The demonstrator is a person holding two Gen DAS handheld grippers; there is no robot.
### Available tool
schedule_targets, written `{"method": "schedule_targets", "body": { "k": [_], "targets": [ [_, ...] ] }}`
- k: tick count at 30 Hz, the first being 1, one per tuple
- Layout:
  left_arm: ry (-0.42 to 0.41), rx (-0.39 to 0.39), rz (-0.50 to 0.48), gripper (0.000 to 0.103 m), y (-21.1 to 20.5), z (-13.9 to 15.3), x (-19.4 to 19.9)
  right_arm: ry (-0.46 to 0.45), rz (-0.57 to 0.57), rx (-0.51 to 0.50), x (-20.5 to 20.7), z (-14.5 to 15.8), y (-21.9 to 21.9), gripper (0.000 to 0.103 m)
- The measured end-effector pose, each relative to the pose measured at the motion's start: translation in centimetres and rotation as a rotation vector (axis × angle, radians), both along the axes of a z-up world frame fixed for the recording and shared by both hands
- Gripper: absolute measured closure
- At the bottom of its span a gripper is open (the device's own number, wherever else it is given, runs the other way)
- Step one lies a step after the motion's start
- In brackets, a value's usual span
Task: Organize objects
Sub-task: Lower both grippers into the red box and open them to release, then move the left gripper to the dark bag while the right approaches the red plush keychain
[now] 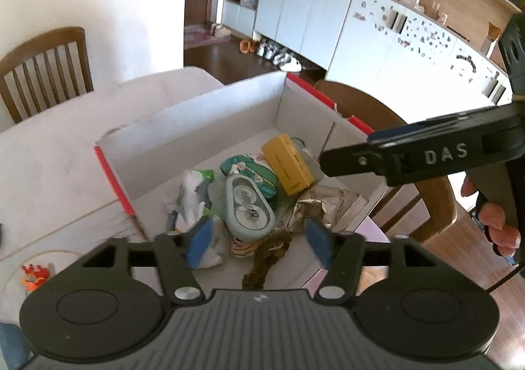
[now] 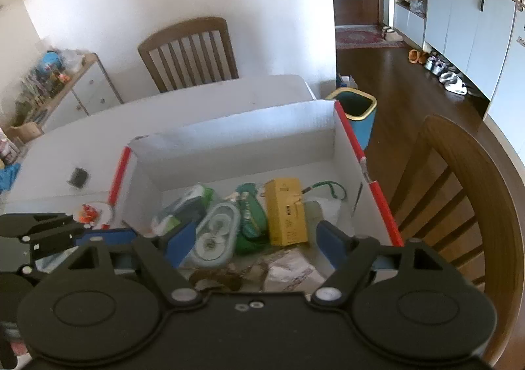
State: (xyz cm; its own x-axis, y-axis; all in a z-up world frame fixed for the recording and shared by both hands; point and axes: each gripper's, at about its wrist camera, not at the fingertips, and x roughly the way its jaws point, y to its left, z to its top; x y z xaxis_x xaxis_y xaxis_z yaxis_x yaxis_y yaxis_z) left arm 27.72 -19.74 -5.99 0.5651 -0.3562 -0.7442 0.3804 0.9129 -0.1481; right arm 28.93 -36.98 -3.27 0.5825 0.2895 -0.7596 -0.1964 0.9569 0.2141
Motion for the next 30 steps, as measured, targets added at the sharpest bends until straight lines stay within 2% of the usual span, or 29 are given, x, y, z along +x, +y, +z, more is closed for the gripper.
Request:
{"method": "schedule_targets", "body": {
  "k": [10,18,24,30],
  "targets": [
    [-0.073,-0.029,0.032,0.023,3.6,2.5,-2.4,-0.079,0.022,0.062,-3.3,3.0,2.1,0.013],
    [-0.1,-0.037,0.051,0.017,7.3,3.6,-4.1,-0.145,0.038,0.096,-5.6,4.6,5.0,0.005],
    [-0.109,-0.049,0.075,0.011,10.4,4.2,-5.0,-0.168,0.025,0.119,-6.8,5.3,7.4,0.004],
    [-0.12,-0.057,0.099,0.01,13.6,4.5,-5.6,-0.167,0.022,0.124,-7.5,5.4,10.0,0.004]
  ]
}}
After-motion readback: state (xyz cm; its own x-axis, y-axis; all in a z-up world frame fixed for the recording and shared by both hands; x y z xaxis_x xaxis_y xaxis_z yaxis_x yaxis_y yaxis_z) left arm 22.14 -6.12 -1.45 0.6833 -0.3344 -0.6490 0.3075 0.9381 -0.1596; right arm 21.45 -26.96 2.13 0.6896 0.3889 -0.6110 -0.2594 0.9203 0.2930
